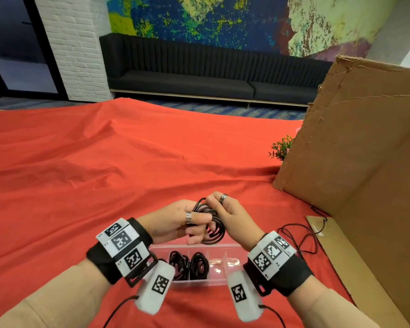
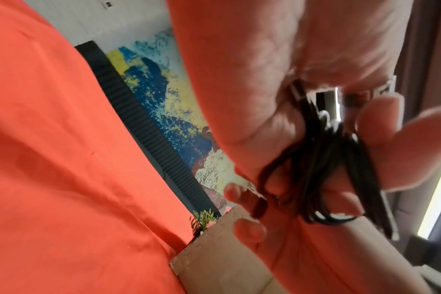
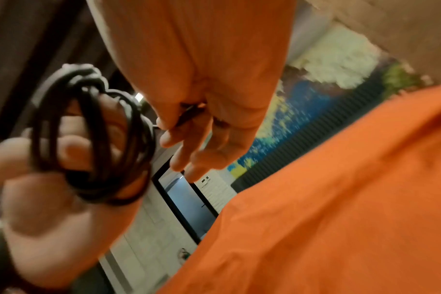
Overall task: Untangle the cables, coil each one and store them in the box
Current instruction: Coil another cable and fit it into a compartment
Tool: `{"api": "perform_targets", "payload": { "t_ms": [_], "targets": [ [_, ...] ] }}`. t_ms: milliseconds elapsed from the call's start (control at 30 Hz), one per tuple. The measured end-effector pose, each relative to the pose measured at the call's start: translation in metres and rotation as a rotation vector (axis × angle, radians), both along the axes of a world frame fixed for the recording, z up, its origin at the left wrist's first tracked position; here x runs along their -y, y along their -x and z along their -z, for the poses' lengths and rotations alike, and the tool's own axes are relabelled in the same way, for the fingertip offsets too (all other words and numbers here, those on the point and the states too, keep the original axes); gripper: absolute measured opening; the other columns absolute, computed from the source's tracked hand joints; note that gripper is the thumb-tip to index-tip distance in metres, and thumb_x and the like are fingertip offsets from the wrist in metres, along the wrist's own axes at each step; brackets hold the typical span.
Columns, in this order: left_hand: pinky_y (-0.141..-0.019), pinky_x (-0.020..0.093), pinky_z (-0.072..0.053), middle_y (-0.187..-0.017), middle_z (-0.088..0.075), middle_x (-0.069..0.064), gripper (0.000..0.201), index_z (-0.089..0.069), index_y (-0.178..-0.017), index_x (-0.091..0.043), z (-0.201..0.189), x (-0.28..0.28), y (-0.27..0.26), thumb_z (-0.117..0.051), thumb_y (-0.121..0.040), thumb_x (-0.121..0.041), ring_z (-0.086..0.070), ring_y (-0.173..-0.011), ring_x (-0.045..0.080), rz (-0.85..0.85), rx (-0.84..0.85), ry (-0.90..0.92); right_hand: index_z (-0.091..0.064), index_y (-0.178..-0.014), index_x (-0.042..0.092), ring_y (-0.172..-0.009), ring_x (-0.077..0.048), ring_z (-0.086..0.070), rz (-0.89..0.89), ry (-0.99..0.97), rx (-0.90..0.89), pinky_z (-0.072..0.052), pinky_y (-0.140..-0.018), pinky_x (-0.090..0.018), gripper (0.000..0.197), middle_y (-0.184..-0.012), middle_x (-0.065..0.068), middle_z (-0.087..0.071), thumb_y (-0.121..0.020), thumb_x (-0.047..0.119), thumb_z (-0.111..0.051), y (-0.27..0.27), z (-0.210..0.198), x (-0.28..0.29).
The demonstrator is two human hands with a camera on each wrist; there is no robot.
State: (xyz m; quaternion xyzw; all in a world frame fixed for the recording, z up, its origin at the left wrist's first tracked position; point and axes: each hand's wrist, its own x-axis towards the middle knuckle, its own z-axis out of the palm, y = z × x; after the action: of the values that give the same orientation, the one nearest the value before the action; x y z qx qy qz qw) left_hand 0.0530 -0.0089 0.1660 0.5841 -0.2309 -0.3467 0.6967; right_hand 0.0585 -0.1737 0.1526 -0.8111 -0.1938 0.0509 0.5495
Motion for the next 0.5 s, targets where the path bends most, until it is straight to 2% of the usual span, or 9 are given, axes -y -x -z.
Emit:
{"api": "perform_targets", "payload": {
  "t_ms": [67, 100, 167, 233, 300, 400, 500],
  "targets": [
    [-0.073, 0.02, -0.049, -0.046, -0.043, -0.008, 0.019, -0.055, -0.084, -0.001, 0.0, -0.004, -0.004, -0.043, -0.088, -0.015, -0.049, -0.043, 0.008, -0.08, -0.014, 0.033, -0.053, -0.071, 0.021, -0.054, -0.011, -0.052, -0.046, -0.287, -0.26, -0.045, -0.061, -0.028, 0.032, -0.058, 0.008, -0.054, -0.1, 0.022, -0.039, 0.005, -0.001, -0.004],
    [-0.073, 0.021, -0.048, -0.048, -0.045, -0.007, 0.018, -0.055, -0.086, -0.001, 0.0, -0.007, -0.006, -0.045, -0.087, -0.016, -0.049, -0.045, 0.008, -0.122, -0.015, 0.043, -0.055, -0.073, 0.019, -0.059, -0.013, -0.055, -0.055, -0.386, -0.331, -0.047, -0.063, -0.031, 0.03, -0.064, 0.002, -0.056, -0.099, 0.023, -0.04, 0.005, -0.001, -0.004],
    [-0.068, 0.021, -0.046, -0.053, -0.049, -0.005, 0.016, -0.053, -0.088, 0.0, 0.001, -0.012, -0.01, -0.053, -0.086, -0.016, -0.051, -0.051, 0.009, -0.2, -0.005, 0.049, -0.055, -0.084, 0.012, -0.066, -0.011, -0.055, -0.032, -0.457, -0.36, -0.047, -0.063, -0.029, 0.024, -0.074, -0.004, -0.056, -0.099, 0.025, -0.041, 0.005, -0.003, -0.003],
    [-0.065, 0.022, -0.047, -0.057, -0.055, -0.002, 0.01, -0.052, -0.089, -0.003, 0.002, -0.012, -0.012, -0.056, -0.087, -0.011, -0.054, -0.055, 0.009, -0.306, 0.022, -0.01, -0.051, -0.087, 0.011, -0.063, -0.008, -0.053, 0.001, -0.465, -0.368, -0.044, -0.056, -0.024, 0.022, -0.069, 0.0, -0.055, -0.099, 0.024, -0.038, 0.002, -0.002, -0.003],
    [-0.063, 0.02, -0.046, -0.06, -0.057, -0.003, 0.004, -0.055, -0.091, -0.006, 0.003, -0.008, -0.012, -0.051, -0.092, -0.006, -0.054, -0.057, 0.008, -0.407, 0.145, -0.137, -0.047, -0.086, 0.013, -0.059, -0.005, -0.053, 0.044, -0.479, -0.402, -0.042, -0.052, -0.023, 0.02, -0.063, 0.004, -0.057, -0.1, 0.021, -0.036, 0.002, -0.001, -0.004],
    [-0.065, 0.022, -0.043, -0.063, -0.055, -0.008, 0.011, -0.06, -0.096, -0.013, 0.006, -0.003, -0.013, -0.049, -0.094, -0.012, -0.051, -0.061, 0.006, -0.488, 0.433, -0.357, -0.044, -0.084, 0.013, -0.065, -0.008, -0.055, 0.056, -0.511, -0.453, -0.045, -0.051, -0.023, 0.017, -0.073, -0.004, -0.054, -0.099, 0.018, -0.038, 0.001, 0.002, -0.003],
    [-0.069, 0.018, -0.042, -0.065, -0.052, -0.009, 0.018, -0.06, -0.106, -0.016, 0.008, -0.002, -0.012, -0.045, -0.096, -0.012, -0.05, -0.061, 0.0, -0.522, 0.591, -0.425, -0.044, -0.08, 0.013, -0.069, -0.011, -0.058, 0.015, -0.538, -0.529, -0.052, -0.055, -0.024, 0.018, -0.074, -0.005, -0.059, -0.098, 0.014, -0.042, -0.001, 0.001, 0.002]
  ]
}}
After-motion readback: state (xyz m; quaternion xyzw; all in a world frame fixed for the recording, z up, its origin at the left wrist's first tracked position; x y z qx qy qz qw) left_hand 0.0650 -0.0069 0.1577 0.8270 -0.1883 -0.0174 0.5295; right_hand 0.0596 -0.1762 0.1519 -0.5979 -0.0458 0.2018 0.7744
